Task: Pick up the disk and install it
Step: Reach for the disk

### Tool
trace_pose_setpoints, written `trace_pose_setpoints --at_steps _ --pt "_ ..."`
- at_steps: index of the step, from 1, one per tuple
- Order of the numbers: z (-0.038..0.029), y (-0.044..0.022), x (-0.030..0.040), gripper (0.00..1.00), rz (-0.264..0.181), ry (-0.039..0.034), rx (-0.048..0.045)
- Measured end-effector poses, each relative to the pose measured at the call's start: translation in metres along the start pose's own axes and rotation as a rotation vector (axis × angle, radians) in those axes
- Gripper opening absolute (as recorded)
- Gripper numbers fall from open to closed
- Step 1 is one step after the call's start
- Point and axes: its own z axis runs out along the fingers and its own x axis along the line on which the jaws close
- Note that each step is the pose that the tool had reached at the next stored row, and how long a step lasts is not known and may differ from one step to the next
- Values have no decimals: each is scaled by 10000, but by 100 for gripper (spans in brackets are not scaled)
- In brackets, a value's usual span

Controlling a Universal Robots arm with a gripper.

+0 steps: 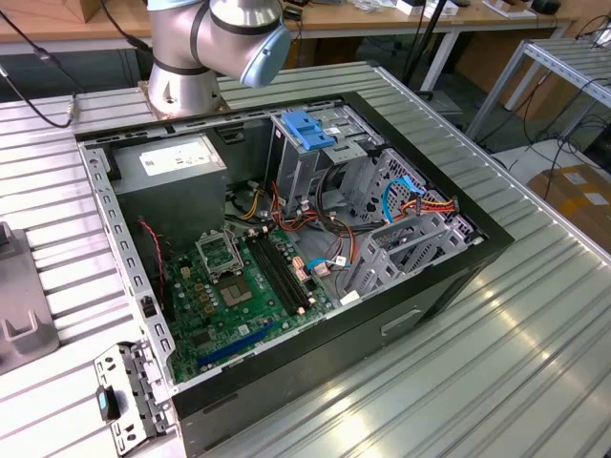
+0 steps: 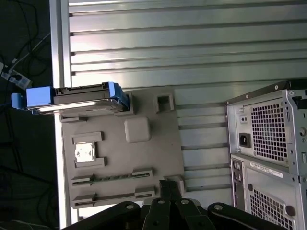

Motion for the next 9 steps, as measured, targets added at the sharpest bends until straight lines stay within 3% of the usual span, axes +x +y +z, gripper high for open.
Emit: trace_pose_setpoints --at_steps 9 --pt "2 -4 48 10 1 0 0"
